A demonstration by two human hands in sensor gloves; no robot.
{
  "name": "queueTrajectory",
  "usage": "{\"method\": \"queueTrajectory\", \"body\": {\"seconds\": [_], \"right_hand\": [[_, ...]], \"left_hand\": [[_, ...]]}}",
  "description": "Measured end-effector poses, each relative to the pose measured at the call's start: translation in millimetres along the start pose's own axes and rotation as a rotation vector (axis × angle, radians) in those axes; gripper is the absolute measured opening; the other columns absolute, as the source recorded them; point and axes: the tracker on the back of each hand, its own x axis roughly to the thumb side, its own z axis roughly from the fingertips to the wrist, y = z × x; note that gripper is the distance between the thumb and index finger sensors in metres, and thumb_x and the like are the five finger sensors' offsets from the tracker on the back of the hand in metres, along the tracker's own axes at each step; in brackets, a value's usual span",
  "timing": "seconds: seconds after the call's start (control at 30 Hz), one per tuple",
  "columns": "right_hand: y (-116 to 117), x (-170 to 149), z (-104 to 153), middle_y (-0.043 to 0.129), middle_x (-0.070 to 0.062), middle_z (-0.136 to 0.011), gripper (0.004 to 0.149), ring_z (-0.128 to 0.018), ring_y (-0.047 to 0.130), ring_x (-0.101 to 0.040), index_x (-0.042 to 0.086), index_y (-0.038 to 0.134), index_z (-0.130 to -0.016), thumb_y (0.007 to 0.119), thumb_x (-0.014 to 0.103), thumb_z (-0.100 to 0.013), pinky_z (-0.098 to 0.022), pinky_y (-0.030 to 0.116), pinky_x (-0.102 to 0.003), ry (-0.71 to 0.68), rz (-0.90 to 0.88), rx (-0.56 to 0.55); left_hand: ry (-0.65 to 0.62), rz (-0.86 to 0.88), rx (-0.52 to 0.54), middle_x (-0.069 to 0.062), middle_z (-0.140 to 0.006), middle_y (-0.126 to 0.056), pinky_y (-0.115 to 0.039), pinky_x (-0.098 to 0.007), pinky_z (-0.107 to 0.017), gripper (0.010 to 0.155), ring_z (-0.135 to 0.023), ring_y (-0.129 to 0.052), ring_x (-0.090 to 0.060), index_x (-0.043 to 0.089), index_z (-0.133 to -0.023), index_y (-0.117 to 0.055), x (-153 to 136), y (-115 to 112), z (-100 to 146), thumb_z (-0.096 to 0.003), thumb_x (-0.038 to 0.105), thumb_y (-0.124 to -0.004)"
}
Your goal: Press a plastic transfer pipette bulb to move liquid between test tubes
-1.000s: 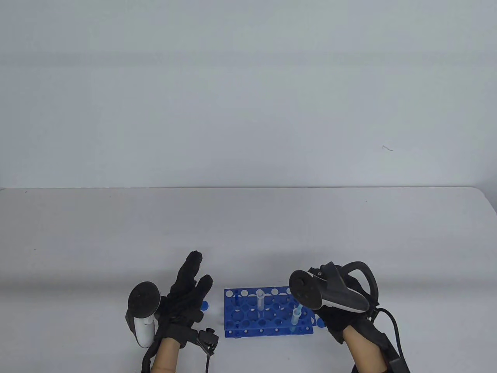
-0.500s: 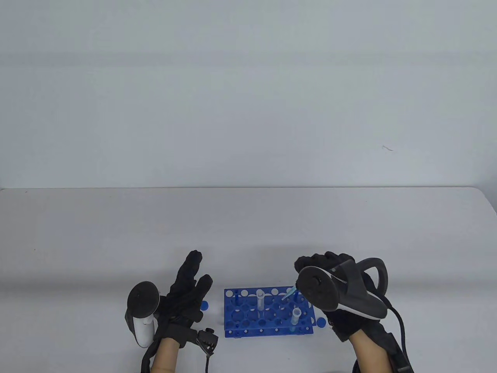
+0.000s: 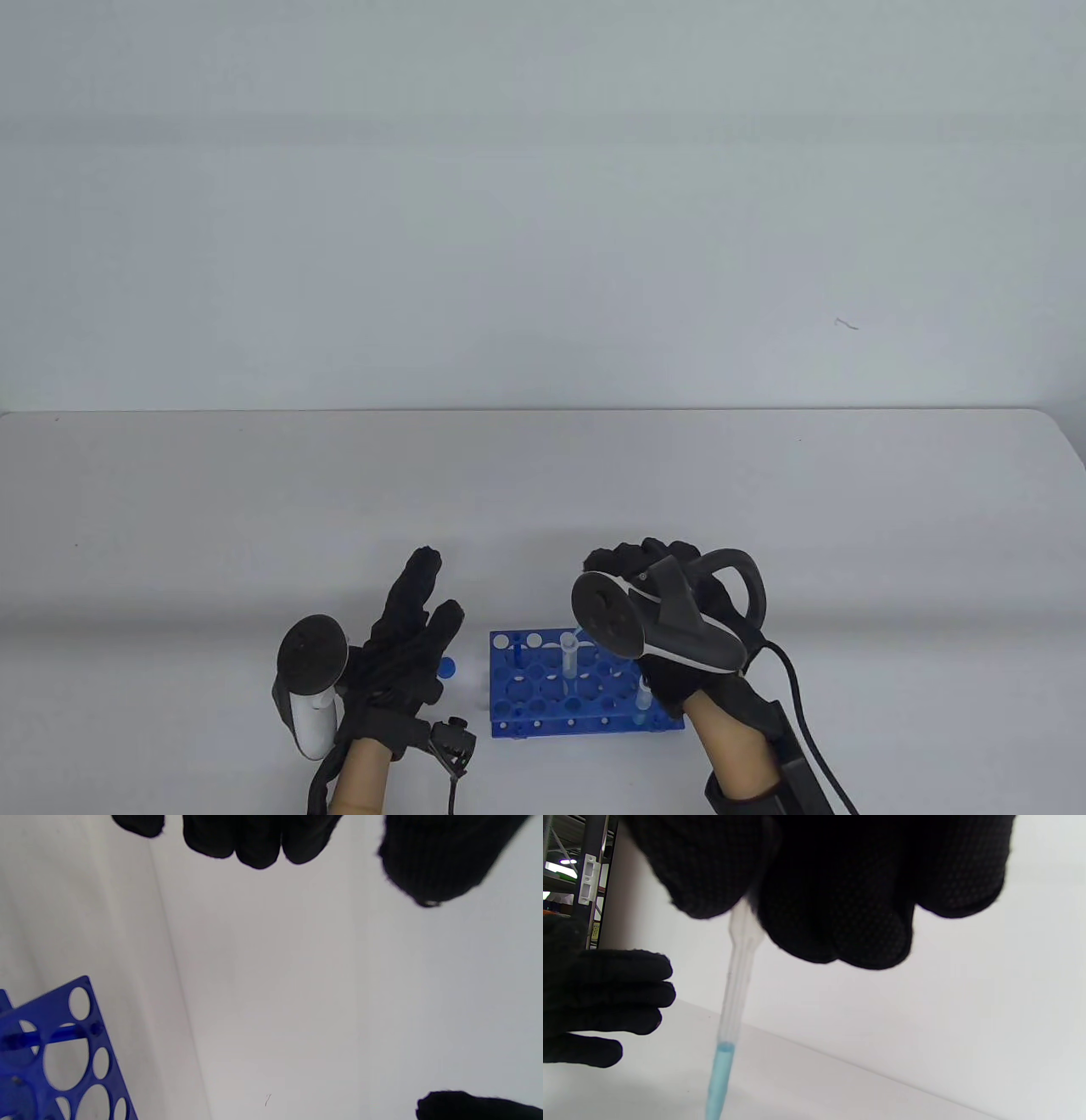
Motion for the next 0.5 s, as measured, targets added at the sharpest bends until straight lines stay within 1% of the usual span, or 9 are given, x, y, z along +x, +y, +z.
{"method": "queueTrajectory", "body": {"seconds": [0.27, 0.5], "right_hand": [[14, 6, -5, 0.104, 0.002, -0.054, 0.047, -0.042, 0.102, -0.017, 0.020, 0.089, -0.075, 0.085, 0.038, -0.032, -0.046, 0.083, -0.044, -0.029, 0.000, 0.020], [25, 17, -9, 0.104, 0.003, -0.052, 0.045, -0.040, 0.103, -0.016, 0.020, 0.090, -0.072, 0.085, 0.038, -0.031, -0.045, 0.084, -0.044, -0.054, 0.066, 0.030]], "left_hand": [[0.002, -0.002, 0.001, 0.004, -0.127, -0.034, -0.035, -0.059, -0.085, 0.089, -0.117, -0.034, -0.026, 0.036, -0.115, -0.034, 0, 0, 0, -0.0402, 0.069, -0.069], [0.002, -0.002, 0.000, 0.004, -0.127, -0.034, -0.035, -0.059, -0.085, 0.089, -0.117, -0.034, -0.026, 0.036, -0.115, -0.034, 0, 0, 0, -0.0401, 0.069, -0.069]]}}
